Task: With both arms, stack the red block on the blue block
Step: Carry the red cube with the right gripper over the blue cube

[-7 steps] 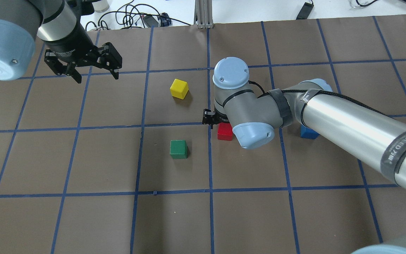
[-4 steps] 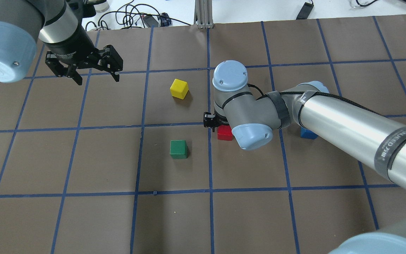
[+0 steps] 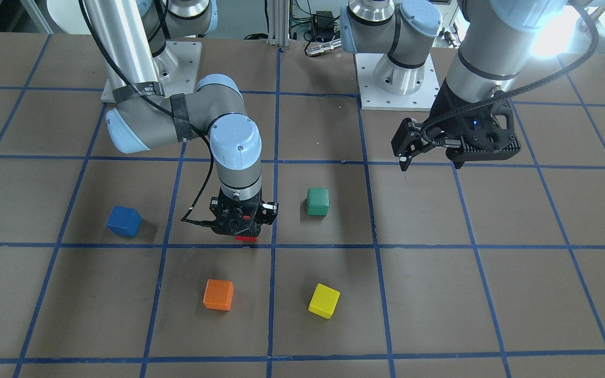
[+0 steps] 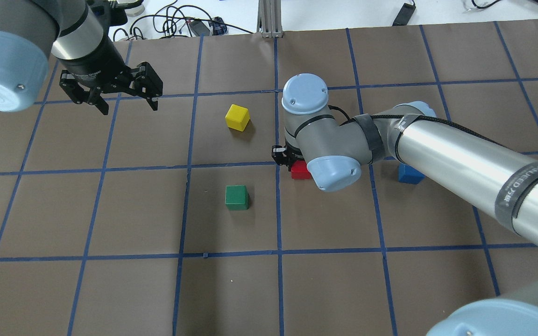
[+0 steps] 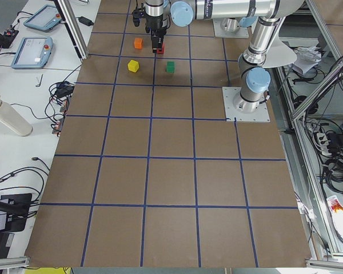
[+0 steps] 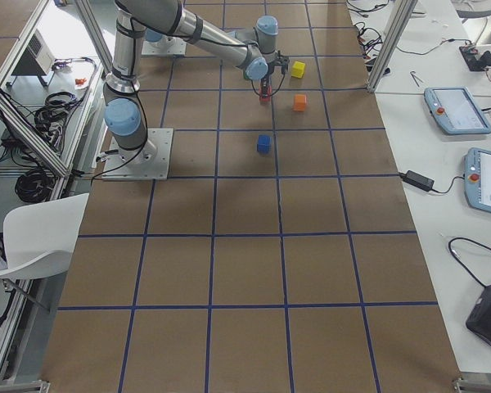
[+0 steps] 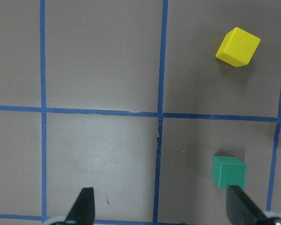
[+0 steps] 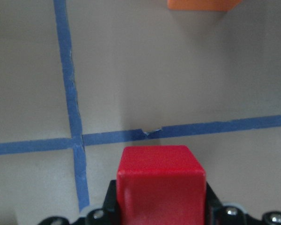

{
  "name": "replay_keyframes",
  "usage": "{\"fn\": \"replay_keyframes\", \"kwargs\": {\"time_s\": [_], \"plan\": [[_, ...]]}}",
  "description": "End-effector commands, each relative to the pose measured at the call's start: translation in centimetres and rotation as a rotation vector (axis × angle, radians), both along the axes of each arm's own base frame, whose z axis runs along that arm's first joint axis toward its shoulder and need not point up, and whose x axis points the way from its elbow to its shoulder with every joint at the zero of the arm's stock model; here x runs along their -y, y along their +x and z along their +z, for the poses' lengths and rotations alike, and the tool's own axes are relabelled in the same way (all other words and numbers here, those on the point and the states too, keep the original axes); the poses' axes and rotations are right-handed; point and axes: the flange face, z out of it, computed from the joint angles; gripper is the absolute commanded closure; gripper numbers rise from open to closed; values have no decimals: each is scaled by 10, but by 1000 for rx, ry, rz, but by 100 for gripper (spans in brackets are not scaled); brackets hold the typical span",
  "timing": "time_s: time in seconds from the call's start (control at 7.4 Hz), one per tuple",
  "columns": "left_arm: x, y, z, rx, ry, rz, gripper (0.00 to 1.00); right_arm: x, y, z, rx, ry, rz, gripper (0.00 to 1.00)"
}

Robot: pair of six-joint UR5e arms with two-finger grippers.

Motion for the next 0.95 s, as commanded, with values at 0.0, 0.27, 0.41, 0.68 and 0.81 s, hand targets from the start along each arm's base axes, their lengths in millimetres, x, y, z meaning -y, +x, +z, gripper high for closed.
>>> {"fn": "replay_keyframes", "kwargs": {"time_s": [0.0,0.27,0.41,0.68,0.81], "plan": [[-1,0,1,1,-2,-2,0,21,-58,88,-7,20,20,71],[-1,0,-1,1,1,-2,0,34,-174,117,-15,56,24,75],[0,0,-3,1,6,-2,0,39,-225,111,-10,70,23,76],[0,-1,-2,0,4,-4,0,24,-249,66,-11,50,-18,78],[0,-1,-2,0,4,-4,0,12,-248,46,-17,16,-25,77]]}}
